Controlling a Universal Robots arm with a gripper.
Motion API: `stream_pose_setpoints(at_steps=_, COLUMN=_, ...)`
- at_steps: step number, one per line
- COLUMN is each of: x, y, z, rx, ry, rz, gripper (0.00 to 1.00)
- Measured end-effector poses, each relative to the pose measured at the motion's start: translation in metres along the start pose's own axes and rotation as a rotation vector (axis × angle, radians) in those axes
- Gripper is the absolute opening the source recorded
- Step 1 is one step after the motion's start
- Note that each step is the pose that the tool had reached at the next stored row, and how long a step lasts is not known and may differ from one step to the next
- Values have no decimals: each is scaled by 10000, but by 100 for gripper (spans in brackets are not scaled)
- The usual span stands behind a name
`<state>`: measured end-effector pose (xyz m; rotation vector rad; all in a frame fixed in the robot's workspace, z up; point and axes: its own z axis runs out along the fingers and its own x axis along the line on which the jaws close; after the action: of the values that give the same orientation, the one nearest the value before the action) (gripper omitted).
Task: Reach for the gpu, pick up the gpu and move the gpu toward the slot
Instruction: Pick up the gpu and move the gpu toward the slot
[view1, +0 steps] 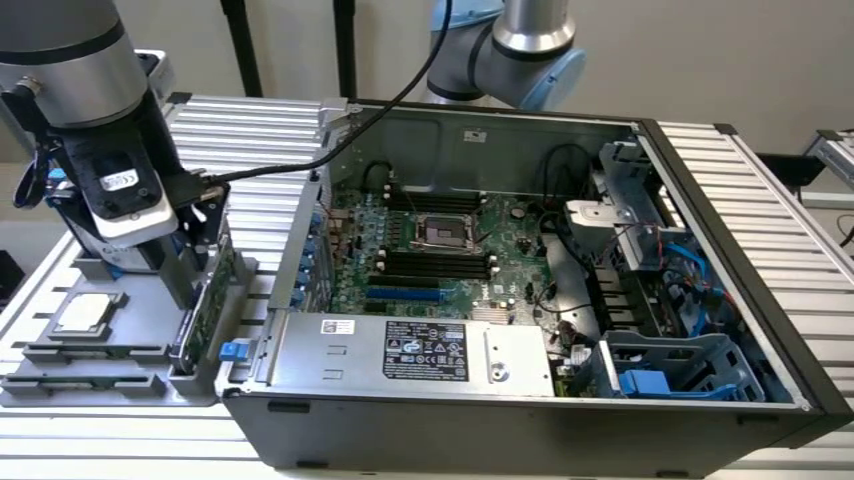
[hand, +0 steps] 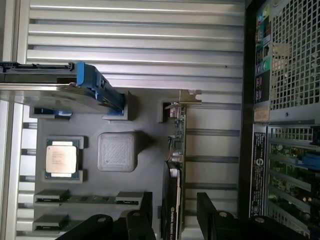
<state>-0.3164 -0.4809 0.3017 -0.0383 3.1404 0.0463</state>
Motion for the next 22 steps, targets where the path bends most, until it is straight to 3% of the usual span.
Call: stream_pose_setpoints(at_steps=22, x=-53, y=-42, z=400, rx=0, ry=0, rz=-1, gripper=48)
